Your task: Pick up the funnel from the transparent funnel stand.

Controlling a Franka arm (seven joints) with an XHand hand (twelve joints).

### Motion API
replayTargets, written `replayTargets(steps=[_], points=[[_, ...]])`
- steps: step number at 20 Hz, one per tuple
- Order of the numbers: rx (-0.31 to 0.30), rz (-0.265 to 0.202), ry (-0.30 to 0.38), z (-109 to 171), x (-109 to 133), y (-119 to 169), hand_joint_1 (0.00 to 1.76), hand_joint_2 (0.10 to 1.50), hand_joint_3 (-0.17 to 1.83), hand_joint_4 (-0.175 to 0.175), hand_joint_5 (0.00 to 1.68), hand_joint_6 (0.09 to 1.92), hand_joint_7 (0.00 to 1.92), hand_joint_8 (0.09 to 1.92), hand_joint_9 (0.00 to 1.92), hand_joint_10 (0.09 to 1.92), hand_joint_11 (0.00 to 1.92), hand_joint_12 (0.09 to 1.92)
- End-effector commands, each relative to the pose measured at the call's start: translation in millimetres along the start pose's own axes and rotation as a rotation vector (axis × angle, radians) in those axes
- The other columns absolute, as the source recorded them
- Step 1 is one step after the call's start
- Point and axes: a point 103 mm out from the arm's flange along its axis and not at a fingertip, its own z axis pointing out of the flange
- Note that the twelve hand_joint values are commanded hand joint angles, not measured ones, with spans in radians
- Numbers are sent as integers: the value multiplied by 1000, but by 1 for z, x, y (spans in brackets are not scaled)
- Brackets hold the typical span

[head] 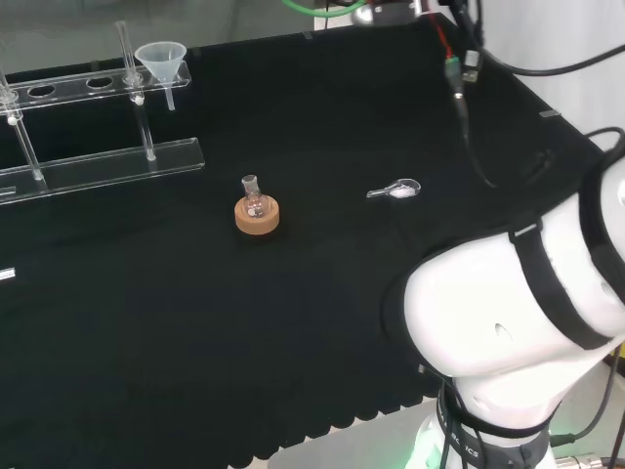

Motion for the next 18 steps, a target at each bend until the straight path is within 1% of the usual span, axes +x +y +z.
replayTargets(steps=[1,3,5,7,9,13,14,16,18], points=[[-93,-19,122,43,46,95,8,742,191,67,0,87,0,87,0,87,0,87],[-90,-21,129,53,54,112,16,742,189,65,0,87,0,87,0,87,0,87],[-74,-21,126,62,61,128,25,741,186,64,0,87,0,87,0,87,0,87],[-46,-24,119,72,66,146,32,742,184,63,0,87,0,87,0,87,0,87],[-3,-45,106,83,73,167,38,741,182,62,0,87,0,87,0,87,0,87],[35,-68,92,105,87,201,48,742,179,61,0,87,0,87,0,87,0,87],[47,-70,91,109,89,207,50,742,178,61,0,87,0,87,0,87,0,87],[75,-59,99,116,88,218,54,743,178,61,0,87,0,87,0,87,0,87],[94,-60,104,123,88,228,58,745,177,60,0,87,0,87,0,87,0,87]])
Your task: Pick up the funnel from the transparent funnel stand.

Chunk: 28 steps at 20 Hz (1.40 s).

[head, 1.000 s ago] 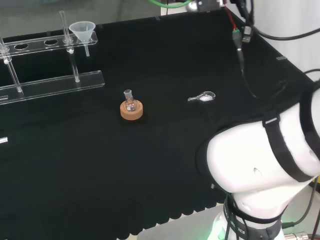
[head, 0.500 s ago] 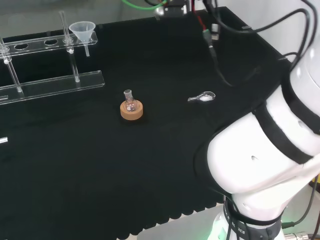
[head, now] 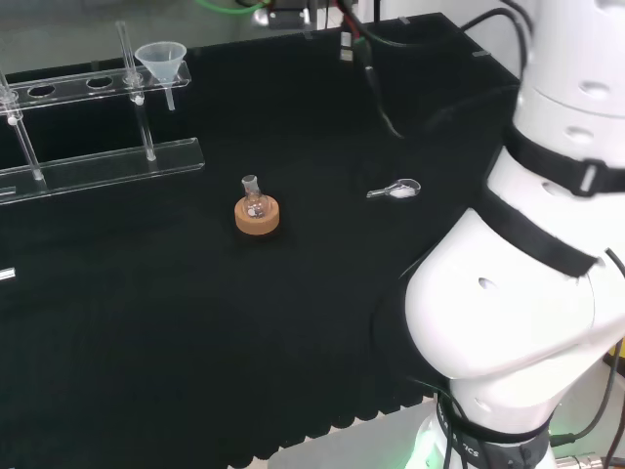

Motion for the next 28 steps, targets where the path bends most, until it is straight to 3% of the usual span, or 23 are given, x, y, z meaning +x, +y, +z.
replayTargets(steps=[1,10,15,19,28], points=[[97,-24,20,40,26,63,60,746,177,60,0,87,0,87,0,87,0,87],[187,2,-30,64,45,79,64,753,170,59,0,87,0,87,0,87,21,87],[224,-26,-17,77,57,71,65,757,168,59,0,87,0,87,0,87,29,87],[285,-45,-43,99,57,65,67,760,167,59,0,87,0,87,0,87,33,87],[348,-20,-53,139,52,71,66,763,163,59,0,87,0,87,0,87,33,87]])
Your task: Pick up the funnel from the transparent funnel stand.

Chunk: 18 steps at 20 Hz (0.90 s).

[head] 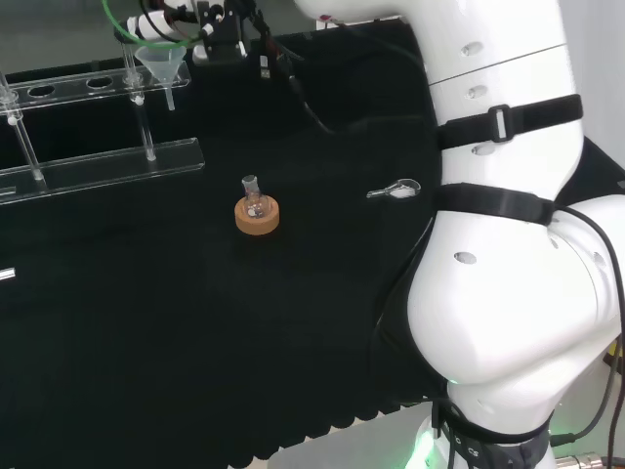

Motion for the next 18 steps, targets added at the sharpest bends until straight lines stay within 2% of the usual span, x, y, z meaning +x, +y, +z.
replayTargets(steps=[1,6,7,15,17,18], points=[[44,10,-21,22,2,9,66,764,162,59,0,87,0,87,0,87,33,87],[62,13,-42,34,1,13,60,767,158,57,0,87,0,87,0,87,38,87],[60,13,-46,35,2,13,63,779,131,59,0,87,0,87,0,87,25,144],[12,11,-81,38,3,17,41,807,59,37,0,87,0,87,11,87,0,1343],[1,22,-97,40,1,19,31,808,56,27,0,87,0,87,57,87,45,1524],[-5,27,-101,40,1,20,29,809,50,21,0,87,0,87,47,178,93,1559]])
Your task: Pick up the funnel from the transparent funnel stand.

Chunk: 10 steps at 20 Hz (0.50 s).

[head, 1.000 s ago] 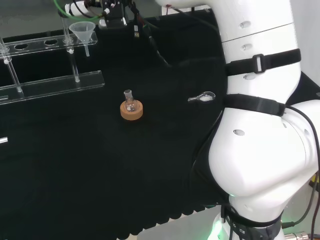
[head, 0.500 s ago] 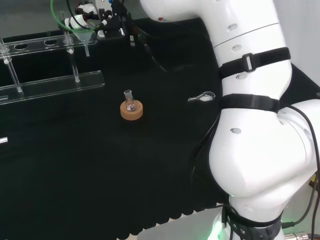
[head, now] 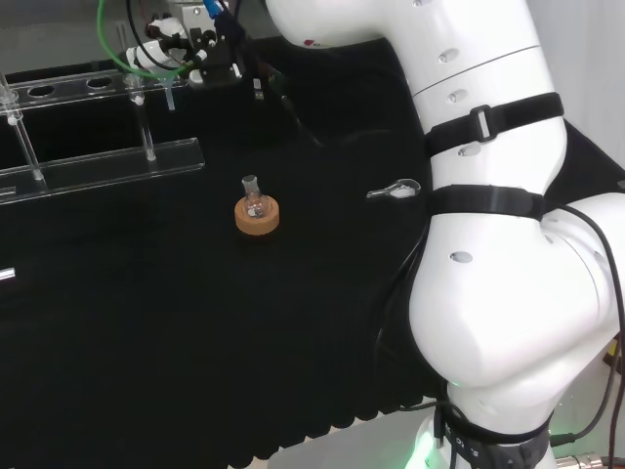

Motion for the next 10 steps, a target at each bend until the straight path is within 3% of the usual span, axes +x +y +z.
replayTargets(steps=[1,6,10], points=[[-35,21,-37,1,0,5,27,811,46,16,7,87,0,87,28,330,142,1568],[-79,25,-79,4,0,10,31,816,38,-7,122,87,68,87,9,876,323,1538],[-117,12,-87,4,-5,10,46,822,30,-26,252,87,8,656,138,1034,462,1467]])
